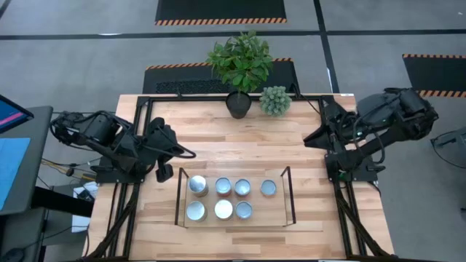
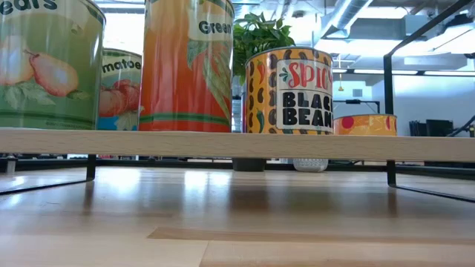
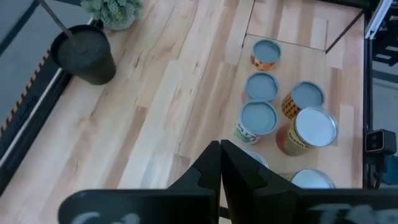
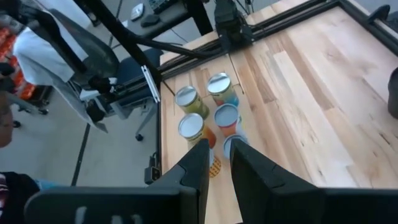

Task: Pick and place cans onto a shelf
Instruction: Adjust the canned goods on the shelf

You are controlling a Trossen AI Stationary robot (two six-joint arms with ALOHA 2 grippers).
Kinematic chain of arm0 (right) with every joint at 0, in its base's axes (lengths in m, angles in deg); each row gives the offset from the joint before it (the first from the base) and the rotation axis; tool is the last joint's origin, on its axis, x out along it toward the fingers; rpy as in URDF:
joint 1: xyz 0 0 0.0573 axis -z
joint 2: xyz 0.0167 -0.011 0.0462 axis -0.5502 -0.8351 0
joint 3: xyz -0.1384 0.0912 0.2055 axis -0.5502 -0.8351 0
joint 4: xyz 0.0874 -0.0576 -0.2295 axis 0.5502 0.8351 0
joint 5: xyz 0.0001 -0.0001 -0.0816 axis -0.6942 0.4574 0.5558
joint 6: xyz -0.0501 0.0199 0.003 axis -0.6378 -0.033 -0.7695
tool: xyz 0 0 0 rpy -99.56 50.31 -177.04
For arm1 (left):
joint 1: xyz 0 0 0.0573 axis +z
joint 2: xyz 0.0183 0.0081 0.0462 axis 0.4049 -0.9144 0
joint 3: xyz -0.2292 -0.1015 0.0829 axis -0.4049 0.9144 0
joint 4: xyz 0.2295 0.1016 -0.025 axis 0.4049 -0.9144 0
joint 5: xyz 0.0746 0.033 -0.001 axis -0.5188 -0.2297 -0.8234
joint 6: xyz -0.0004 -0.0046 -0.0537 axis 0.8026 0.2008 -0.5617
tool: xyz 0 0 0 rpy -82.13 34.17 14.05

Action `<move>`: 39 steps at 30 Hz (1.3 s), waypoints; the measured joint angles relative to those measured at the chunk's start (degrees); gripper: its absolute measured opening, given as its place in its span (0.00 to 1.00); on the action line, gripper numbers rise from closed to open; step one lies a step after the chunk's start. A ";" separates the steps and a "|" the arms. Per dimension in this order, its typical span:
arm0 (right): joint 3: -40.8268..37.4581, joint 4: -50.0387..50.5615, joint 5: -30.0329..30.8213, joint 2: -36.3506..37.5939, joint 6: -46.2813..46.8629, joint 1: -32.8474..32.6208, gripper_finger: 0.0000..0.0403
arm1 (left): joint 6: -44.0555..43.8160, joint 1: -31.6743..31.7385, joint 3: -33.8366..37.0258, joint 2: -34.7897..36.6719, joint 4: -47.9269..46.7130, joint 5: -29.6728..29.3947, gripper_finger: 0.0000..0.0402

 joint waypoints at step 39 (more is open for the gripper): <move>-0.02 -4.39 -3.33 -20.14 -18.39 2.01 0.23 | 11.30 -2.79 68.64 47.25 62.49 -11.07 0.00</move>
